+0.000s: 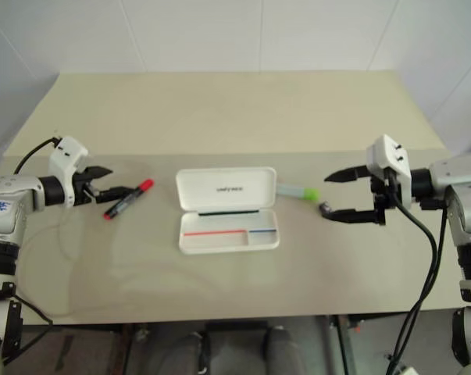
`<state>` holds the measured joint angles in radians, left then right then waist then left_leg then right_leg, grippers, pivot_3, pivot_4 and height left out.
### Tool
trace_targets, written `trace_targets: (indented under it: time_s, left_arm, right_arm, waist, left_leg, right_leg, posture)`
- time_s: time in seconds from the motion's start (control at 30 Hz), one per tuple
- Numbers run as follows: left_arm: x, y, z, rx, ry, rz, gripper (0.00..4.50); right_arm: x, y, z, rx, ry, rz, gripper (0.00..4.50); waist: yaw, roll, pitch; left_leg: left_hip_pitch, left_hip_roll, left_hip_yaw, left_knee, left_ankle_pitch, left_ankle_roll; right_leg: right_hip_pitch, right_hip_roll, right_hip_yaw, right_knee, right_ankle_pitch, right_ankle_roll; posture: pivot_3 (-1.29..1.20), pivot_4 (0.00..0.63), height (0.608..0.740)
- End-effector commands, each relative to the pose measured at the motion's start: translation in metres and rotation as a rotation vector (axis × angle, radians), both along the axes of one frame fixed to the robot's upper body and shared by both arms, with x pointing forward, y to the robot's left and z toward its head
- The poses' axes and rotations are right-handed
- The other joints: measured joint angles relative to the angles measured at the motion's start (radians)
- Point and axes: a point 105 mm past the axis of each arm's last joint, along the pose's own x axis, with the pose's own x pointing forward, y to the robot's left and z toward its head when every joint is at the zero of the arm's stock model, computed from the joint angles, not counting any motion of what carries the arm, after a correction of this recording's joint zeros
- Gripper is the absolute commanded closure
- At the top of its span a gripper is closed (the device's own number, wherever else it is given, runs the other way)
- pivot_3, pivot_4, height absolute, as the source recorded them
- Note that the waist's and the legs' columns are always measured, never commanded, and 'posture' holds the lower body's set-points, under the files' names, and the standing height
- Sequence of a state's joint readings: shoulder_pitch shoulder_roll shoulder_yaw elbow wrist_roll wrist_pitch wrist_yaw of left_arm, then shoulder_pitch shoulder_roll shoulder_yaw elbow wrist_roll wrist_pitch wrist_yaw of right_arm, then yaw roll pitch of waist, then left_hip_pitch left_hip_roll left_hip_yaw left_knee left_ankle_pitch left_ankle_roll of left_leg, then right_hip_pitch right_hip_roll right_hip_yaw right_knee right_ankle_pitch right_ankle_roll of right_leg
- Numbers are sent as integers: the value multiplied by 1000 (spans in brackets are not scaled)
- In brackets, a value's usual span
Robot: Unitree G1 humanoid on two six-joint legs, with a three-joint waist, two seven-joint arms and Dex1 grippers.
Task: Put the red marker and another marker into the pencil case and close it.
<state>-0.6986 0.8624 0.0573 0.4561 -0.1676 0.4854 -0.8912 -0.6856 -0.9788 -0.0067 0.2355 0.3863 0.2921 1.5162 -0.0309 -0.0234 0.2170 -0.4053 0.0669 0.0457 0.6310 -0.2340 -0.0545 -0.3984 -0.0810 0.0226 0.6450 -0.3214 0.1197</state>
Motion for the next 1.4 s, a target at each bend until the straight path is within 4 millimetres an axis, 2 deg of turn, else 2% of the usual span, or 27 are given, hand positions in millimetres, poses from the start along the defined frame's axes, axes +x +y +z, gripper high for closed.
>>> trace_targets:
  time_s: [0.03,0.37,0.5,0.7,0.87,0.9,1.07,1.13,1.17,1.23,1.3,1.4]
  left_arm:
    - [4,-2,-3,14,6,-10,279]
    - [11,-17,-24,10,49,-28,279]
    - [16,-18,-27,14,55,-16,279]
    - [15,-16,-30,13,66,-17,2093]
    - [10,-15,-28,2,60,-21,3795]
    - [9,-15,-26,-3,54,-22,3906]
    - [-2,-14,11,-17,-40,-67,3905]
    - [-13,-21,44,-20,-107,-127,3905]
    - [-22,-31,69,-21,-154,-186,3905]
    - [-42,-54,100,-6,-207,-320,3905]
    - [-58,-78,109,8,-203,-437,3905]
    - [-68,-103,102,29,-154,-531,3905]
  right_arm:
    - [-6,-2,15,6,-50,6,0]
    - [-9,3,14,13,-39,35,0]
    - [-16,10,23,67,-46,83,0]
    - [-21,16,36,140,-62,102,0]
    - [-23,17,35,128,-61,104,0]
    - [-23,17,35,127,-61,104,0]
    - [-25,19,36,110,-64,118,0]
    - [-27,21,38,112,-65,129,0]
    - [-29,23,40,115,-65,142,0]
    - [-35,27,44,134,-61,174,0]
    - [-37,29,47,149,-64,187,0]
    - [-35,28,47,150,-69,171,0]
  waist:
    - [3,0,0]
    - [4,0,0]
    - [5,0,0]
    - [3,0,0]
    - [3,0,0]
    - [3,0,0]
    - [2,-1,0]
    - [2,-2,0]
    - [3,-2,0]
    - [3,-3,1]
    - [7,-3,0]
    - [8,-1,0]
  left_leg:
    - [0,0,0,1,0,0]
    - [-1,0,0,1,0,0]
    - [-1,0,0,2,0,0]
    - [0,0,0,2,0,0]
    - [0,0,1,2,0,0]
    - [0,0,1,2,0,0]
    - [-1,0,1,1,0,0]
    - [-1,0,1,1,0,0]
    - [-1,0,1,0,0,0]
    - [-2,0,1,0,0,0]
    - [-2,0,1,0,0,0]
    - [0,0,3,0,-1,0]
  right_leg:
    - [0,0,0,0,0,0]
    - [0,0,1,0,1,1]
    - [0,0,1,0,1,1]
    - [0,0,1,1,1,1]
    - [0,0,2,1,1,1]
    - [0,0,2,1,1,1]
    - [-1,0,2,0,1,1]
    - [-1,0,2,0,1,1]
    - [-2,0,2,0,1,1]
    - [-2,0,3,-1,1,1]
    - [-2,0,3,-1,1,1]
    - [0,0,4,-2,1,1]
  posture:
    - [0,150,740]
    - [0,150,740]
    - [0,150,740]
    - [0,150,740]
    - [0,150,740]
    - [0,150,740]
    - [0,150,740]
    - [0,150,740]
    - [0,150,740]
    - [0,150,740]
    - [0,150,740]
    - [0,150,740]
